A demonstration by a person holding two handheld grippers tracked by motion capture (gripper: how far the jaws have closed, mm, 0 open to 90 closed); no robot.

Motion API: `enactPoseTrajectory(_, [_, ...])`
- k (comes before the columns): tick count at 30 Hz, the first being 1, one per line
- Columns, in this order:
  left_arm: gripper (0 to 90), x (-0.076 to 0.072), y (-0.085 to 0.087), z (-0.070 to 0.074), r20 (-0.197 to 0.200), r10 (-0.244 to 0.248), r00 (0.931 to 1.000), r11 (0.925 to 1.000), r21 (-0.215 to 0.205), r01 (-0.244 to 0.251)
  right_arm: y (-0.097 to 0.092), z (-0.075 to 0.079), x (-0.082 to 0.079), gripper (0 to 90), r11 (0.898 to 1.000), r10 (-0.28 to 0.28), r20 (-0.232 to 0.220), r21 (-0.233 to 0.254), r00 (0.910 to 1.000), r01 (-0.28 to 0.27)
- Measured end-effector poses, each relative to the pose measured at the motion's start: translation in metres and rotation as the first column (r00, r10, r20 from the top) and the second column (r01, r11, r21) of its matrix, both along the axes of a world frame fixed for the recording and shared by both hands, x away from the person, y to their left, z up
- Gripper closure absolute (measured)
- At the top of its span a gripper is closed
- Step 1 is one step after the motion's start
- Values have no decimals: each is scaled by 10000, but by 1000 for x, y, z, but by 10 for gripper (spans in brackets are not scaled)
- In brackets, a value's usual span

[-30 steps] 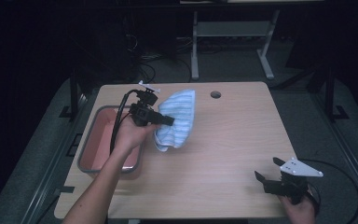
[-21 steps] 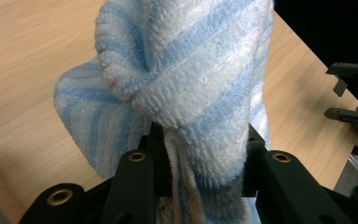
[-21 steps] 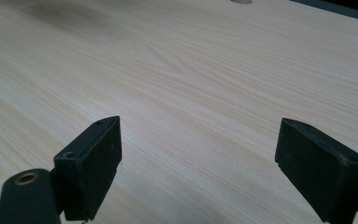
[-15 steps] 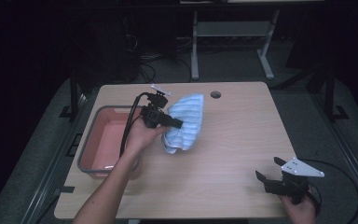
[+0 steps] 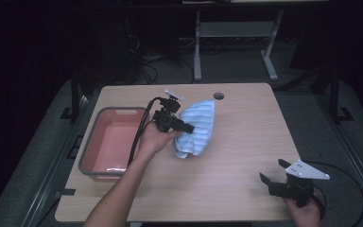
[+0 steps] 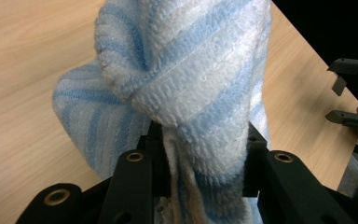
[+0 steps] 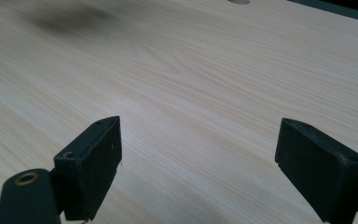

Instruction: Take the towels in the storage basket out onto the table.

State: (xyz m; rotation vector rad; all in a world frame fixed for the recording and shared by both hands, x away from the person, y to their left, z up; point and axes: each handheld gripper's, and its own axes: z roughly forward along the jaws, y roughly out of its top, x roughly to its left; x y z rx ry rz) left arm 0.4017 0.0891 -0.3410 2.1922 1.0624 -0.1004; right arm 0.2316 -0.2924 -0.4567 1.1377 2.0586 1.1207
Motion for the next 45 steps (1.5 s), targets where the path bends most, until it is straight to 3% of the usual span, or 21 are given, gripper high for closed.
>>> enactPoseTrajectory(12, [653,2,-14,-18,-229,-40,9997,10000,-20,40,1,0,0,142,10000,29,-4,-47,10000,-29])
enactPoseTrajectory(21, [649,6,-24,-34,-320,101,9994,9992,397,-88,1,0,0,141,10000,61,9,-44,10000,-61])
enactPoseTrajectory(29, [644,8,-37,-48,-582,212,9981,9991,389,-190,1,0,0,141,10000,72,16,-62,10000,-72])
enactPoseTrajectory(33, [634,10,-41,-53,-634,285,9976,9980,576,-249,2,1,-1,142,10000,99,3,-8,10000,-99])
enactPoseTrajectory(45, [608,9,-52,-65,-768,555,9955,9974,508,-517,4,1,-1,142,9999,162,-11,0,9999,-162])
